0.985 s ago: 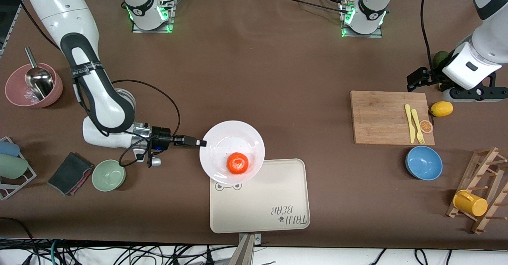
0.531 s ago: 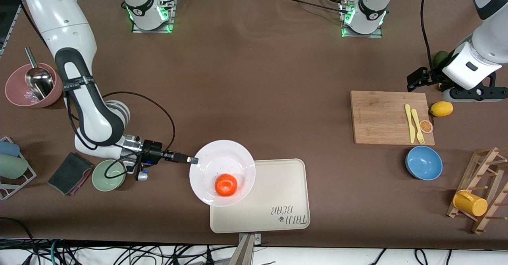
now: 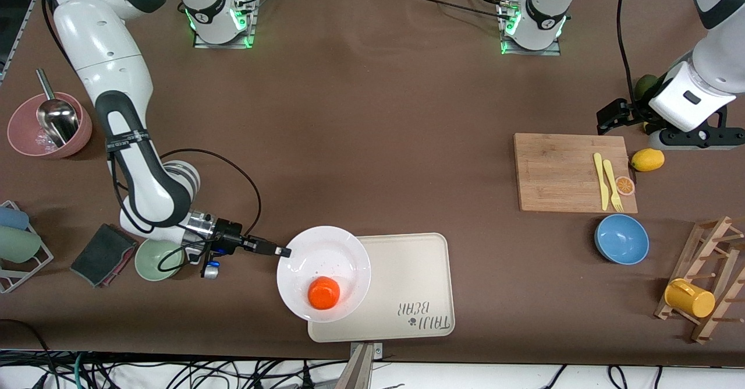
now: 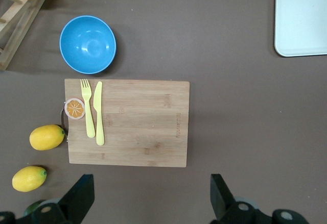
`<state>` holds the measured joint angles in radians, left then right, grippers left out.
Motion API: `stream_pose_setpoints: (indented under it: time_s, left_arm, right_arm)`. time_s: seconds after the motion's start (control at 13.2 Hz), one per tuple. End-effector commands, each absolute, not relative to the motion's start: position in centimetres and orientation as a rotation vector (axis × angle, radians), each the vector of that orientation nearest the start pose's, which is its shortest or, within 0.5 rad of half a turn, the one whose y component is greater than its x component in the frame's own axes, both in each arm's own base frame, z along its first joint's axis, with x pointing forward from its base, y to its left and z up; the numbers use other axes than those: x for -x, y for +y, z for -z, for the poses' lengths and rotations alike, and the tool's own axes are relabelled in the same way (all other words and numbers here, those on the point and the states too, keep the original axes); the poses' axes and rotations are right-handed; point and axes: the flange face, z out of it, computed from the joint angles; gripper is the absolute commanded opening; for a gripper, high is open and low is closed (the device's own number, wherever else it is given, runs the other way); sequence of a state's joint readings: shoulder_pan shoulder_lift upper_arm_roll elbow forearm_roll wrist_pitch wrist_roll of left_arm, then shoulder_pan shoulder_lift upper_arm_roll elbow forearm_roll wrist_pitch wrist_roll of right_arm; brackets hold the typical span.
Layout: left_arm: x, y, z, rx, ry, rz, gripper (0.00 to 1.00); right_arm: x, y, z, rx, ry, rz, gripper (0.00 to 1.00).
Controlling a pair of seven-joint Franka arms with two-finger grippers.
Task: Place orange and plate with both arms
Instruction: 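Slide the plate with the right gripper onto the bear tray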
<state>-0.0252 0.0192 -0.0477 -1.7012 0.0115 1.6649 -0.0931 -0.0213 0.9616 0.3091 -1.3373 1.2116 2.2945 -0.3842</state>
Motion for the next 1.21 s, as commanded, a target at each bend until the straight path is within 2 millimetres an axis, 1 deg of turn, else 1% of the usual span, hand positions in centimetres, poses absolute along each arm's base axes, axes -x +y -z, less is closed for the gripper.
stream_pose_setpoints:
  time_s: [0.0, 0.3, 0.38, 0.53, 0.61, 0.76, 0.99, 1.14]
  left_arm:
    - [-56.3, -3.9, -56.6, 3.109, -0.012, -0.092, 1.0]
    - [-56.3, -3.9, -56.6, 3.109, -0.012, -0.092, 1.0]
    - [-56.3, -3.9, -56.6, 3.109, -0.01, -0.092, 1.0]
    - [-56.3, -3.9, -56.7, 3.109, -0.012, -0.089, 1.0]
    - [-56.3, -3.9, -56.6, 3.109, -0.01, -0.092, 1.0]
    - [-56.3, -3.9, -56.6, 3.109, -0.01, -0.092, 1.0]
    - [-56.3, -3.9, -56.6, 3.109, -0.01, -0.092, 1.0]
    - [-56.3, -3.9, -56.6, 3.109, -0.01, -0.092, 1.0]
  right_arm:
    - [-73.9, 20.3, -18.1, 1.968, 0.435, 0.063, 0.0]
    - [-73.6, 23.2, -16.3, 1.99, 0.475, 0.07, 0.0]
    - [-73.7, 24.1, -16.5, 1.982, 0.486, 0.06, 0.0]
    - [-73.7, 25.7, -15.9, 1.985, 0.511, 0.067, 0.0]
    - [-73.4, 26.5, -15.0, 1.995, 0.52, 0.071, 0.0]
    - [-73.0, 27.8, -14.1, 2.004, 0.515, 0.071, 0.0]
    - [-72.6, 29.0, -12.9, 2.023, 0.53, 0.094, 0.0]
    - [-72.5, 29.2, -12.6, 2.025, 0.53, 0.089, 0.0]
